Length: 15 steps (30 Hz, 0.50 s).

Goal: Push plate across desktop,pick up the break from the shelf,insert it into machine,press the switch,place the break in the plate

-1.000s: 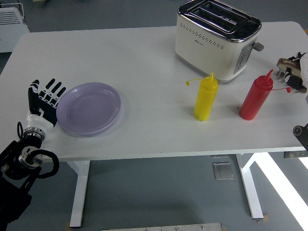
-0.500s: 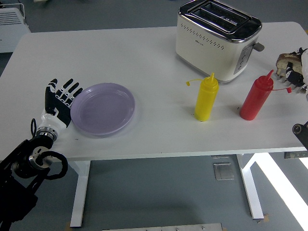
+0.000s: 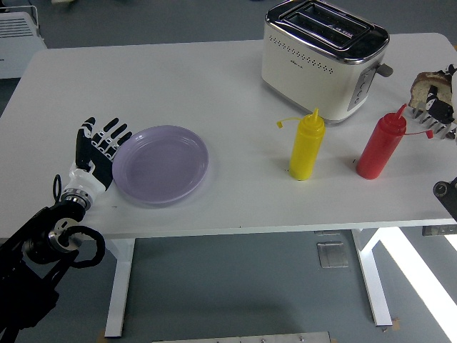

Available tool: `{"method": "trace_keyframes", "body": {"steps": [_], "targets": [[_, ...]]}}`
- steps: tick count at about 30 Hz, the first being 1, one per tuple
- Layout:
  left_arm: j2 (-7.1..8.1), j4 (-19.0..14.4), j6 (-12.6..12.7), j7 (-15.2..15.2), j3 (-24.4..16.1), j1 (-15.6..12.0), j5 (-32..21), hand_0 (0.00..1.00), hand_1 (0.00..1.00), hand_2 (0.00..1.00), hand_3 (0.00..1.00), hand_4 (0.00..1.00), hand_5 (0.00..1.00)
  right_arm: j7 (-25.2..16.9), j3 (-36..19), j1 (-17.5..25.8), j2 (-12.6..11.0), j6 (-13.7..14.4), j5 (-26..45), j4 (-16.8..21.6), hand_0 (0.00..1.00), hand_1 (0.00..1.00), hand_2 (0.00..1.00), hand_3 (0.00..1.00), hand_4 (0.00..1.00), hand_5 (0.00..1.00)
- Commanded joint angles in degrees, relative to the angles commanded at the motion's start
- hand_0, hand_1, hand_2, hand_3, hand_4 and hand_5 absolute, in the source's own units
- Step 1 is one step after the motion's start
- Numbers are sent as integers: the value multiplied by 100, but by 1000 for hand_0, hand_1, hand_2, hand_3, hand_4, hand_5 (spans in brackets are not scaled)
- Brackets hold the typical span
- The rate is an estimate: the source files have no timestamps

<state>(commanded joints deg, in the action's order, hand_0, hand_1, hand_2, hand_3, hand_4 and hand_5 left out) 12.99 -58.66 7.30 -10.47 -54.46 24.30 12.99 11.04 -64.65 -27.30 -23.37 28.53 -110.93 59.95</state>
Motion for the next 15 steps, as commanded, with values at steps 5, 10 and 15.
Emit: {"method": "trace_keyframes", "body": {"steps": [5, 10, 15], "targets": [[-11, 14, -14, 13, 74, 39, -12, 844, 768, 718, 698, 603, 952, 92, -58, 33, -12, 3, 42, 205, 610, 596, 544, 485, 376, 2], [-20, 18, -22, 43, 147, 82, -5, 844, 768, 718, 698, 601, 954, 225, -163, 78, -27, -11, 75, 482, 592, 584, 541, 474, 339, 2], [-32, 17, -27, 67, 210, 134, 7, 844, 768, 718, 698, 601, 954, 340, -281, 125, -44, 3, 122, 817, 592, 584, 541, 474, 339, 2]]}}
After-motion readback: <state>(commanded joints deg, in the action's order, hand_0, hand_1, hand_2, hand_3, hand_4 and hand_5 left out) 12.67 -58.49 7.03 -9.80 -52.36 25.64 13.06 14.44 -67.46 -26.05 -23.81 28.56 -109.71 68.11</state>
